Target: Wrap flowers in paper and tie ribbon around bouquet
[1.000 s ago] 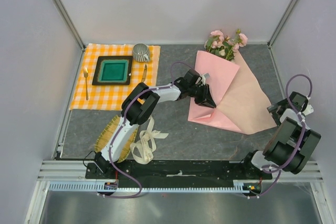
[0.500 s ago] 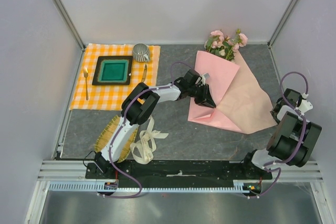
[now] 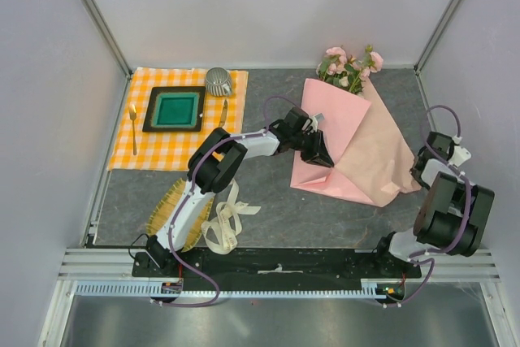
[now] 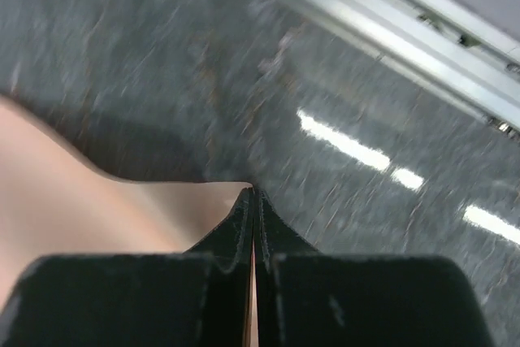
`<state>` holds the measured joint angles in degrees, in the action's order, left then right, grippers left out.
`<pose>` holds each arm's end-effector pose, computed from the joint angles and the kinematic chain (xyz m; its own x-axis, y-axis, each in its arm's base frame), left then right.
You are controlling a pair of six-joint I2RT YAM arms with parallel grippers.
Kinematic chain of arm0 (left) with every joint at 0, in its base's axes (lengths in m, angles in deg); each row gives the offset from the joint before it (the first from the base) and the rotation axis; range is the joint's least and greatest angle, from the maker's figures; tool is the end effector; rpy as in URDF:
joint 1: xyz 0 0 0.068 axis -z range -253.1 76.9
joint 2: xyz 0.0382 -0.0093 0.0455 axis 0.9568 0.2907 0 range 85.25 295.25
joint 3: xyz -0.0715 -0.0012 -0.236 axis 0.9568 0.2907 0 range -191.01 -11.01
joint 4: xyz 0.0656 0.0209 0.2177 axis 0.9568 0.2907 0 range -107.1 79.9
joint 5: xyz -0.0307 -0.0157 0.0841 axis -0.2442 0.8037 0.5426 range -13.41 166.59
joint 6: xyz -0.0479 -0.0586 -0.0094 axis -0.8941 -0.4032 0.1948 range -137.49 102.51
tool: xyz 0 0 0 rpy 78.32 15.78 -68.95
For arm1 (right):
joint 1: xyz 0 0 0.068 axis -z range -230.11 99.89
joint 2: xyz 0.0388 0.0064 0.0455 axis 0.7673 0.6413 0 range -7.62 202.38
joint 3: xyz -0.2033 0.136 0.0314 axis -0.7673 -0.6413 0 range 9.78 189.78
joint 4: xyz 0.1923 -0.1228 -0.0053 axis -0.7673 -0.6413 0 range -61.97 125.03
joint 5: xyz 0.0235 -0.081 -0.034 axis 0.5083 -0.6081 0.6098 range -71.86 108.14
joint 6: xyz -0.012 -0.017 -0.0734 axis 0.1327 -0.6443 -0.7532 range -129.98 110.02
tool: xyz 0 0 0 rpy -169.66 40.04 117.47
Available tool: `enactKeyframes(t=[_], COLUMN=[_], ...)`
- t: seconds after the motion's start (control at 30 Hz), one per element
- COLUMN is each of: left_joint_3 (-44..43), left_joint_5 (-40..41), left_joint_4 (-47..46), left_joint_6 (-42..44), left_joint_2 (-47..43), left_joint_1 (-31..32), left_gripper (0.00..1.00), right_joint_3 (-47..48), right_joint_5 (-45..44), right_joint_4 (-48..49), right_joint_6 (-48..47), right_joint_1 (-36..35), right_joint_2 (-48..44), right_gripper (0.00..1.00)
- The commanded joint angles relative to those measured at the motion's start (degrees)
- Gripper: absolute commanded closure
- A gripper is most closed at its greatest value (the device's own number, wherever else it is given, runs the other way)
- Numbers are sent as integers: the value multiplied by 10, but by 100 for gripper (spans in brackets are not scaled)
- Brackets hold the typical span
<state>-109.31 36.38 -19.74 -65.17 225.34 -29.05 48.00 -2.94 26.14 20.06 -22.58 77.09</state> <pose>0.3255 -0.3730 0.0929 -0.9642 0.1470 -0.2208 0.2642 0.4598 -0.8478 0.2216 -0.1417 0.1283 -0.3251 0.6962 -0.6400 0.8955 0.4441 0.0281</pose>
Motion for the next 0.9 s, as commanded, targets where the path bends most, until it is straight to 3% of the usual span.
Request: enactKeyframes(t=[0.0,0.27,0.4,0.5,0.73,0.87], left_joint_3=[-1,0,-7,-20,-18,-15], left_joint_5=[0,-13,-22,-42,-40,-36], left_joint_4=[23,38,40,29,15,23], left_joint_6=[18,32,50,21,21,46], left_joint_2=[2,-24,-41,-18,-1,1], left_joint_1=[-3,-4,-4,-12,-14,-15], left_gripper=[76,72,67,69,73,73], right_joint_3=[24,56,102,133,241,298], right_joint_5=[-11,103,171,198,193,81], right_joint_4=[-82,-136,-131,-133,-169,-242], right_joint_6=[-9,-28,-66,-68,-10,11], right_joint_1=[-55,-108,-163,-211,-262,-260], right_joint_2=[-63,-179,-176,-153,-115,-132], right_gripper=[100,100,100,100,100,100])
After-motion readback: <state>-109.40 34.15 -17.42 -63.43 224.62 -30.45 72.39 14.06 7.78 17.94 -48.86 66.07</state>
